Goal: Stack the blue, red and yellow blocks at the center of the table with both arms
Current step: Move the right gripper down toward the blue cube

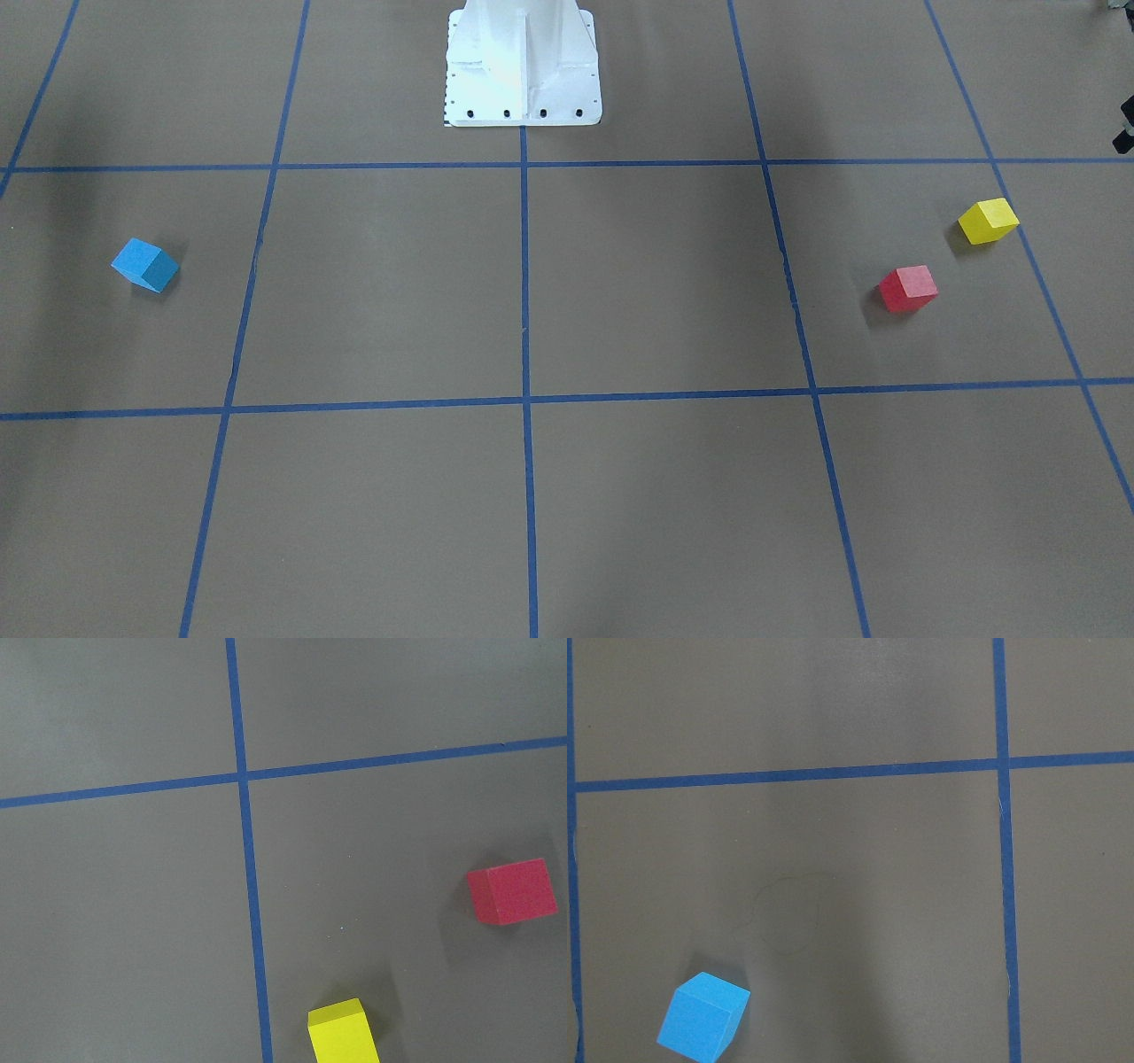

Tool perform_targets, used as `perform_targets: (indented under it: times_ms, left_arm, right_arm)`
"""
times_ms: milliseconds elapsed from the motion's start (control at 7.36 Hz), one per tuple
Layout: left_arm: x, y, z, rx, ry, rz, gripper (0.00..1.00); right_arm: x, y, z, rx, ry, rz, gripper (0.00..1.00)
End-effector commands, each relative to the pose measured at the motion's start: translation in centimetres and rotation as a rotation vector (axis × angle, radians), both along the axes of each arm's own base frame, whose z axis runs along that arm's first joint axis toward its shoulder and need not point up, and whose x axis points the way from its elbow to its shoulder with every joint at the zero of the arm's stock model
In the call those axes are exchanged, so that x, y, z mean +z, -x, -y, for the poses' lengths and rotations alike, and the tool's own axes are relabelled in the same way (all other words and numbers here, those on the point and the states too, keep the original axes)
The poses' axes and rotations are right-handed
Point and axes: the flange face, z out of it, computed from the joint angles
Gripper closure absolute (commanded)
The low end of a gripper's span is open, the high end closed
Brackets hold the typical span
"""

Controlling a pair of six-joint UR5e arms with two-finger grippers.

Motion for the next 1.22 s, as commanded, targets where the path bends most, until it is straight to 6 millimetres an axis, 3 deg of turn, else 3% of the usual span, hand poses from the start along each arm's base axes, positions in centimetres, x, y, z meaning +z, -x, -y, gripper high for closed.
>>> perform_targets:
  times_ms: [0, 136, 272, 407, 679, 815, 1086]
  left_arm:
    - [0.1, -0.3, -0.1, 0.008, 0.009, -0.030, 0.00]
    - [0.4, -0.3, -0.1, 0.010, 0.012, -0.034, 0.00]
    - [0.4, -0.2, -0.1, 0.010, 0.011, -0.034, 0.00]
    - [0.3, -0.2, -0.1, 0.010, 0.010, -0.034, 0.00]
    - [0.1, -0.2, 0.0, 0.011, 0.006, -0.034, 0.00]
    - [0.0, -0.2, 0.0, 0.010, 0.004, -0.034, 0.00]
    - [-0.1, -0.2, 0.0, 0.011, 0.001, -0.034, 0.00]
  right_arm:
    - [-0.4, 5.0, 0.3, 0.054, 0.066, 0.025, 0.00]
    - [-1.7, 9.6, 0.0, 0.153, 0.141, 0.046, 0.00]
    - [-1.8, 14.6, -1.6, 0.204, 0.162, 0.047, 0.00]
    - [-0.5, 16.8, -3.5, 0.224, 0.166, 0.048, 0.00]
    - [1.1, 20.0, -4.7, 0.194, 0.187, 0.039, 0.00]
    - [1.9, 22.7, -5.5, 0.179, 0.221, 0.016, 0.00]
    - [2.5, 23.6, -5.9, 0.191, 0.230, -0.009, 0.01]
